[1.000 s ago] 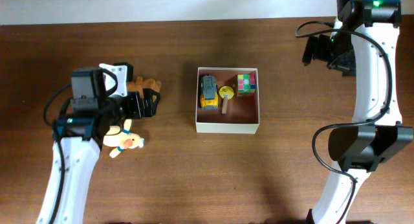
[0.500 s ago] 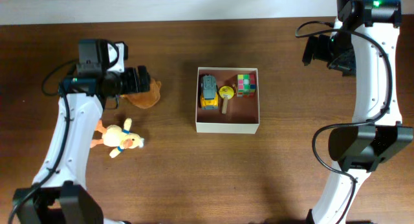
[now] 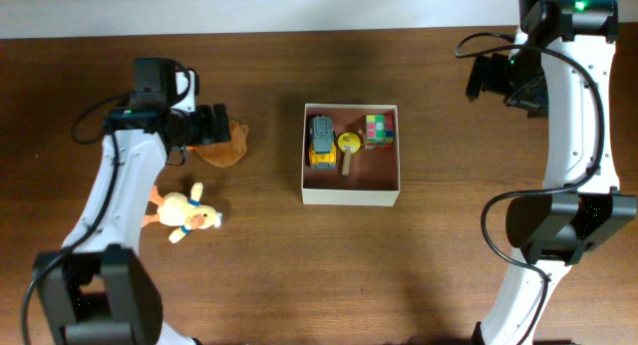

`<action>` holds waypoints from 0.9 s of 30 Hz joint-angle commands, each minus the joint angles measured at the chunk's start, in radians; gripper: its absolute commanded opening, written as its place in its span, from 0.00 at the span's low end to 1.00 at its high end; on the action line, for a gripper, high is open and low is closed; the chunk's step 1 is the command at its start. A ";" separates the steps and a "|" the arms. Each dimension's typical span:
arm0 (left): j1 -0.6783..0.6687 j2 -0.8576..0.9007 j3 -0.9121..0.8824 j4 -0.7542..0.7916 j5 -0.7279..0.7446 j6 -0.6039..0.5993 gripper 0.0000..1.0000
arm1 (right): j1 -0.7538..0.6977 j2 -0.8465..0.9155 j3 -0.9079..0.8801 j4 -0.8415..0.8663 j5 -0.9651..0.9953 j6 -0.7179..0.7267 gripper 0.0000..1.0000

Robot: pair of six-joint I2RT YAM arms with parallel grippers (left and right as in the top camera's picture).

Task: Pack container
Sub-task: 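Lower the left gripper and grasp the brown plush bear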

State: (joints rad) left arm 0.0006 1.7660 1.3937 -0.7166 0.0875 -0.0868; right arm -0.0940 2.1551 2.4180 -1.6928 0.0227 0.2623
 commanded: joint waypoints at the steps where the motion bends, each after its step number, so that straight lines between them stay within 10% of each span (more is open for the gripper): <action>1: -0.046 0.072 0.017 0.001 -0.030 0.023 0.99 | -0.005 -0.017 0.013 -0.002 0.013 0.008 0.99; 27: -0.096 0.182 0.017 0.064 -0.167 0.024 0.94 | -0.005 -0.017 0.013 -0.002 0.013 0.008 0.99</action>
State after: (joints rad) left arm -0.0990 1.9076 1.3937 -0.6540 -0.0647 -0.0681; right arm -0.0940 2.1551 2.4180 -1.6924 0.0227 0.2611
